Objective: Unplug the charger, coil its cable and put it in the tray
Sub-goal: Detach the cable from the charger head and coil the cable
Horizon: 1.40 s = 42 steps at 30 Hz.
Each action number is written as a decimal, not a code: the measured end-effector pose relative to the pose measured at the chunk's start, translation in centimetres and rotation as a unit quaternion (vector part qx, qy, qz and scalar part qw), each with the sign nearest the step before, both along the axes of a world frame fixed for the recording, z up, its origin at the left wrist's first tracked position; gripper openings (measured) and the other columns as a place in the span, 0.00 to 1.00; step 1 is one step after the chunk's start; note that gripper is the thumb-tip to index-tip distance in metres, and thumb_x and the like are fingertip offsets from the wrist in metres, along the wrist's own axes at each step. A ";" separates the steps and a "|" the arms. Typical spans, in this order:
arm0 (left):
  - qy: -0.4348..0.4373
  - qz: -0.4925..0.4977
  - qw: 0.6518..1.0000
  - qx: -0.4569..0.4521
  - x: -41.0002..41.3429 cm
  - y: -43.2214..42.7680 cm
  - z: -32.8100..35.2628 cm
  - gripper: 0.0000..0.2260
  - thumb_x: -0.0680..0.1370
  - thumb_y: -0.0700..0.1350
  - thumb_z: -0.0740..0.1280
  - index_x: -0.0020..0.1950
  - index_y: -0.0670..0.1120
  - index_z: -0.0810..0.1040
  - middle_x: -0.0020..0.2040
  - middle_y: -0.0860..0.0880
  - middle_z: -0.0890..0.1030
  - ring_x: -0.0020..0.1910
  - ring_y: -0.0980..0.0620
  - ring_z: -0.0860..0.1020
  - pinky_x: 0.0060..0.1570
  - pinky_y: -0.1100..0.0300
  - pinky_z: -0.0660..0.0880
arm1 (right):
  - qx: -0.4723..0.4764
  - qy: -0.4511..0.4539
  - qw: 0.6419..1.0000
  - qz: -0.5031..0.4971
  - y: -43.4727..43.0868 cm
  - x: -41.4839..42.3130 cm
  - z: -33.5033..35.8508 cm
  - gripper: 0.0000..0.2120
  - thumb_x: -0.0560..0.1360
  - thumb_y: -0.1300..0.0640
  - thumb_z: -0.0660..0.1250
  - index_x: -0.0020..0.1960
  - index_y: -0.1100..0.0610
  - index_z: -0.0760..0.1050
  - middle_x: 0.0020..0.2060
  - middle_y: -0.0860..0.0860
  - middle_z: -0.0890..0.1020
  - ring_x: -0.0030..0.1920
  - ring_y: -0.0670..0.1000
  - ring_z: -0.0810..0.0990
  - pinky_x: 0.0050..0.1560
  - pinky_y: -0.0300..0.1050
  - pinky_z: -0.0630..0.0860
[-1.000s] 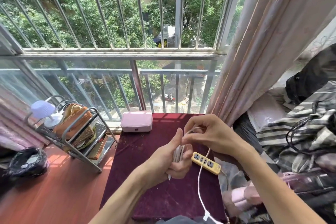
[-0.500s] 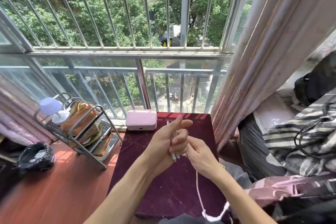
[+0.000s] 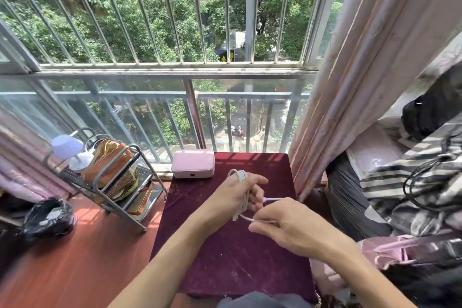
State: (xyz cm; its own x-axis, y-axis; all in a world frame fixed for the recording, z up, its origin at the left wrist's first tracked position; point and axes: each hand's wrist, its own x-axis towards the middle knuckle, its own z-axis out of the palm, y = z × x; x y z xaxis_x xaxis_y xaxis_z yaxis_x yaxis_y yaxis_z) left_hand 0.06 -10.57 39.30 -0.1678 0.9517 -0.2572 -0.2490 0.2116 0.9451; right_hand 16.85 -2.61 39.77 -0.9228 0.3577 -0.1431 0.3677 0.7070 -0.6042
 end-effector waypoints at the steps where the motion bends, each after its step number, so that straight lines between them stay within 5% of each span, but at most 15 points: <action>1: -0.008 -0.005 1.000 -0.005 0.2 -0.1 -0.2 0.14 0.85 0.46 0.60 0.62 0.36 0.76 0.37 0.47 0.79 0.33 0.54 0.79 0.34 0.64 0.76 | 0.021 -0.016 1.000 0.008 0.4 0.1 0.6 0.17 0.79 0.38 0.67 0.39 0.48 0.77 0.29 0.43 0.78 0.32 0.45 0.75 0.36 0.40 0.70; 5: 0.056 -0.039 0.997 -0.022 0.5 -0.5 -0.6 0.15 0.84 0.47 0.61 0.55 0.36 0.80 0.39 0.44 0.82 0.39 0.48 0.80 0.41 0.57 0.77 | -0.018 0.013 1.000 0.013 1.9 -0.1 2.9 0.16 0.74 0.34 0.69 0.46 0.45 0.86 0.35 0.41 0.84 0.35 0.44 0.81 0.35 0.37 0.74; 8: 0.098 -0.097 0.990 -0.033 1.4 -1.1 -0.8 0.22 0.83 0.54 0.60 0.43 0.37 0.80 0.28 0.42 0.74 0.25 0.49 0.71 0.30 0.52 0.65 | -0.125 0.062 0.990 0.037 3.7 -1.1 3.6 0.15 0.75 0.34 0.71 0.45 0.45 0.87 0.28 0.46 0.80 0.28 0.44 0.72 0.30 0.41 0.69; 11: -0.048 -0.102 0.993 -0.032 2.3 -1.6 -0.9 0.23 0.85 0.52 0.54 0.52 0.37 0.82 0.24 0.46 0.68 0.18 0.55 0.58 0.23 0.57 0.53 | -0.203 0.109 0.972 0.038 5.4 -2.0 3.4 0.19 0.74 0.34 0.73 0.45 0.49 0.88 0.29 0.64 0.72 0.30 0.58 0.66 0.33 0.53 0.65; 13: -0.219 -0.118 0.968 -0.016 2.7 -1.7 -0.5 0.33 0.85 0.59 0.46 0.52 0.36 0.82 0.21 0.49 0.67 0.16 0.56 0.53 0.19 0.61 0.50 | -0.259 0.150 0.954 0.019 5.8 -2.4 2.8 0.18 0.73 0.37 0.75 0.44 0.52 0.88 0.33 0.68 0.78 0.34 0.56 0.72 0.38 0.54 0.70; 16: -0.402 -0.138 0.905 0.030 2.5 -1.9 0.2 0.35 0.83 0.64 0.46 0.47 0.36 0.78 0.19 0.50 0.67 0.16 0.55 0.48 0.18 0.63 0.48 | -0.290 0.184 0.939 -0.016 5.8 -3.0 1.5 0.18 0.71 0.34 0.74 0.40 0.48 0.86 0.29 0.51 0.80 0.33 0.45 0.73 0.37 0.38 0.71; 18: -0.429 -0.135 0.891 0.060 2.2 -2.1 0.7 0.26 0.84 0.59 0.51 0.44 0.39 0.76 0.19 0.51 0.63 0.16 0.56 0.49 0.18 0.62 0.50 | -0.314 0.195 0.928 -0.043 5.3 -3.3 0.6 0.25 0.71 0.30 0.72 0.38 0.53 0.83 0.28 0.44 0.74 0.30 0.42 0.68 0.33 0.34 0.66; 20: -0.442 -0.129 0.884 0.082 2.0 -2.3 1.1 0.19 0.85 0.52 0.55 0.43 0.42 0.75 0.20 0.52 0.61 0.16 0.57 0.52 0.19 0.62 0.52 | -0.348 0.209 0.912 -0.061 4.5 -3.5 -0.4 0.28 0.74 0.31 0.69 0.41 0.58 0.80 0.31 0.49 0.73 0.33 0.49 0.69 0.36 0.40 0.66; 23: -0.463 -0.101 0.874 0.109 2.0 -2.0 2.0 0.15 0.86 0.47 0.55 0.45 0.41 0.75 0.21 0.53 0.61 0.16 0.56 0.57 0.20 0.62 0.54 | -0.396 0.229 0.885 -0.089 3.1 -3.5 -1.6 0.19 0.83 0.44 0.62 0.45 0.56 0.83 0.39 0.59 0.73 0.42 0.58 0.68 0.41 0.54 0.64; 25: -0.461 -0.059 0.876 0.127 2.0 -1.6 2.5 0.15 0.85 0.45 0.55 0.49 0.39 0.77 0.22 0.52 0.60 0.17 0.56 0.57 0.21 0.63 0.56 | -0.415 0.203 0.877 -0.136 2.4 -3.4 -2.8 0.22 0.86 0.49 0.59 0.52 0.67 0.80 0.42 0.61 0.73 0.44 0.60 0.69 0.44 0.58 0.64; 27: -0.462 -0.016 0.875 0.144 1.8 -1.1 3.0 0.15 0.85 0.44 0.54 0.51 0.38 0.78 0.24 0.52 0.59 0.19 0.56 0.58 0.22 0.63 0.58 | -0.421 0.178 0.875 -0.161 1.8 -3.2 -4.1 0.25 0.87 0.49 0.58 0.55 0.73 0.75 0.36 0.59 0.72 0.35 0.56 0.68 0.38 0.52 0.67; 31: -0.462 0.010 0.870 0.175 1.3 -0.1 3.3 0.12 0.86 0.44 0.56 0.52 0.39 0.76 0.28 0.52 0.61 0.22 0.56 0.60 0.25 0.63 0.62 | -0.435 0.160 0.872 -0.154 0.6 -2.8 -5.7 0.21 0.85 0.48 0.59 0.37 0.47 0.82 0.27 0.46 0.65 0.24 0.43 0.60 0.25 0.40 0.56; 34: -0.433 0.034 0.884 0.174 0.9 0.5 2.9 0.09 0.84 0.44 0.61 0.53 0.40 0.76 0.28 0.52 0.67 0.23 0.57 0.64 0.27 0.64 0.68 | -0.469 0.154 0.858 -0.141 0.1 -2.1 -6.6 0.20 0.87 0.54 0.62 0.40 0.39 0.82 0.29 0.47 0.72 0.24 0.45 0.66 0.24 0.39 0.63; 36: -0.386 0.063 0.905 0.168 0.5 0.9 2.3 0.08 0.84 0.45 0.63 0.53 0.41 0.76 0.29 0.52 0.67 0.23 0.57 0.66 0.28 0.63 0.69 | -0.507 0.157 0.838 -0.128 0.0 -1.5 -6.6 0.06 0.83 0.53 0.66 0.52 0.42 0.78 0.32 0.50 0.77 0.25 0.46 0.70 0.25 0.38 0.68; 42: -0.148 0.127 0.973 0.120 -0.1 1.3 0.5 0.12 0.82 0.47 0.62 0.56 0.39 0.77 0.30 0.50 0.71 0.24 0.56 0.67 0.27 0.63 0.68 | -0.545 0.127 0.826 -0.074 0.2 0.3 -4.8 0.04 0.80 0.55 0.72 0.54 0.53 0.83 0.40 0.54 0.85 0.30 0.47 0.78 0.32 0.36 0.73</action>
